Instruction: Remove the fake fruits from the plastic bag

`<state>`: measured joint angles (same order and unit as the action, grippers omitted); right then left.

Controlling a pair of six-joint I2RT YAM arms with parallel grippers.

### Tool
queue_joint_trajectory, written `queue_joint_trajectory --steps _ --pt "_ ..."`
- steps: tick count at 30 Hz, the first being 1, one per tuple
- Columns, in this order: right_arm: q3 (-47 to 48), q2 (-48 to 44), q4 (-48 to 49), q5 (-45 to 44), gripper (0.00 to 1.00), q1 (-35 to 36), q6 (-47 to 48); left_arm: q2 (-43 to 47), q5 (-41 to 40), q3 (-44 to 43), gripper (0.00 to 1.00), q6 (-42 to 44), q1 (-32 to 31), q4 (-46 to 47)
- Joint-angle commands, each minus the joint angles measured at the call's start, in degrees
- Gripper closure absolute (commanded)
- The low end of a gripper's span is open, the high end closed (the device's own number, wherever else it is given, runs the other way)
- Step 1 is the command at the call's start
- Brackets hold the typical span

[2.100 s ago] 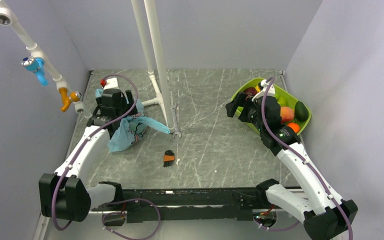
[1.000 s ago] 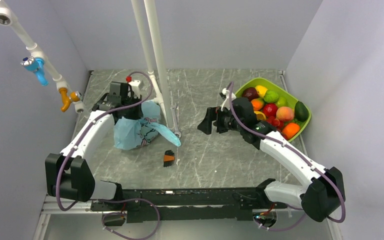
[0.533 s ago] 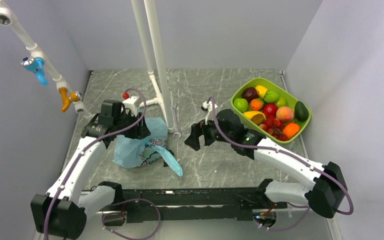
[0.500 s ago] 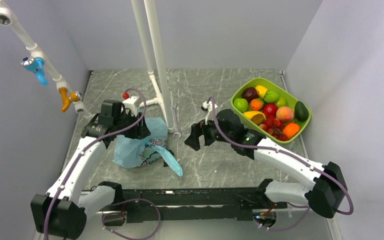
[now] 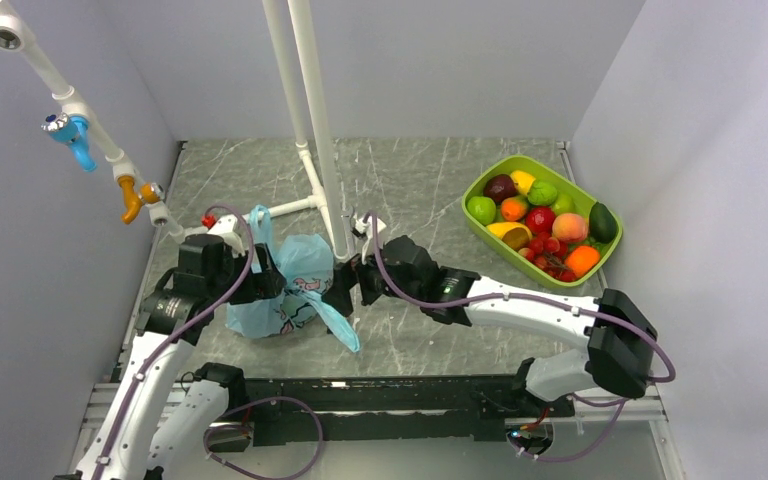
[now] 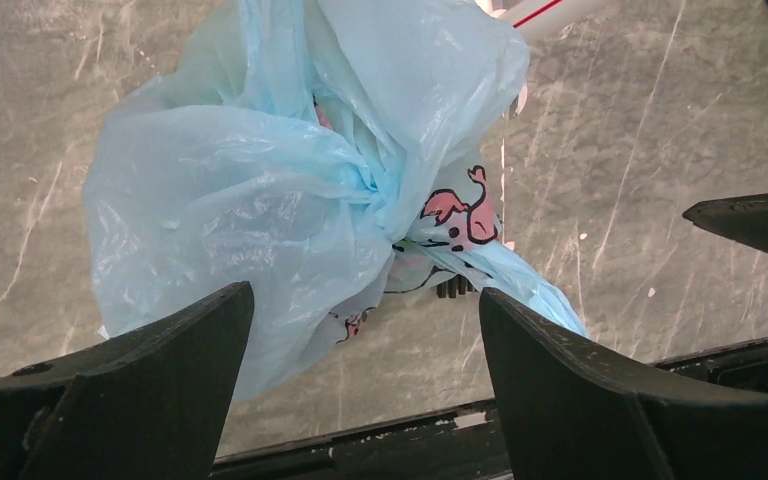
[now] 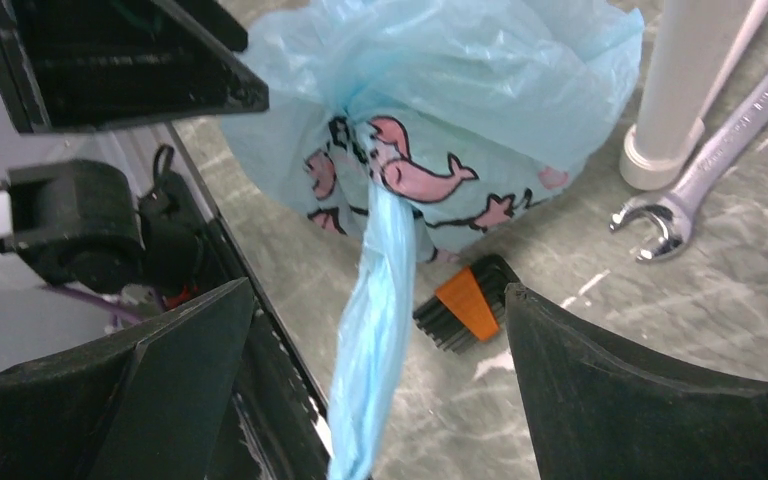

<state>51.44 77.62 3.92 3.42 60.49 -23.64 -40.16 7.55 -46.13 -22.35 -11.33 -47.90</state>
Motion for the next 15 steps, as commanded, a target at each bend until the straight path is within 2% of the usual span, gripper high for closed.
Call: queue_joint_trajectory --steps 1,3,6,9,11,15 --pt "5.76 2.35 6.58 -6.15 0.00 1.87 -5.92 1.79 -3.23 0.25 0.11 -3.66 -0.01 1.08" --pt "8.81 5.00 5.36 -8.06 0.03 2.27 -7.72 -0.53 -5.20 0.29 0.13 -4.07 -0.01 -0.07" --pt "12.15 7.95 3.43 -11.02 0.06 2.61 -10.39 -4.15 -5.07 0.81 0.30 -3.39 -0.01 -0.82" --pt "12.89 9.28 4.07 -12.37 0.07 2.84 -12.11 -5.19 -4.36 1.22 0.33 -2.49 -0.02 0.47" --pt "13.13 10.14 4.96 -12.90 0.07 2.86 -12.64 -5.42 -3.58 2.21 0.42 -1.90 -0.02 2.22" --pt "16.04 12.86 3.28 -13.44 0.09 2.89 -12.76 -6.10 -0.90 2.38 0.48 -0.67 -0.09 3.01"
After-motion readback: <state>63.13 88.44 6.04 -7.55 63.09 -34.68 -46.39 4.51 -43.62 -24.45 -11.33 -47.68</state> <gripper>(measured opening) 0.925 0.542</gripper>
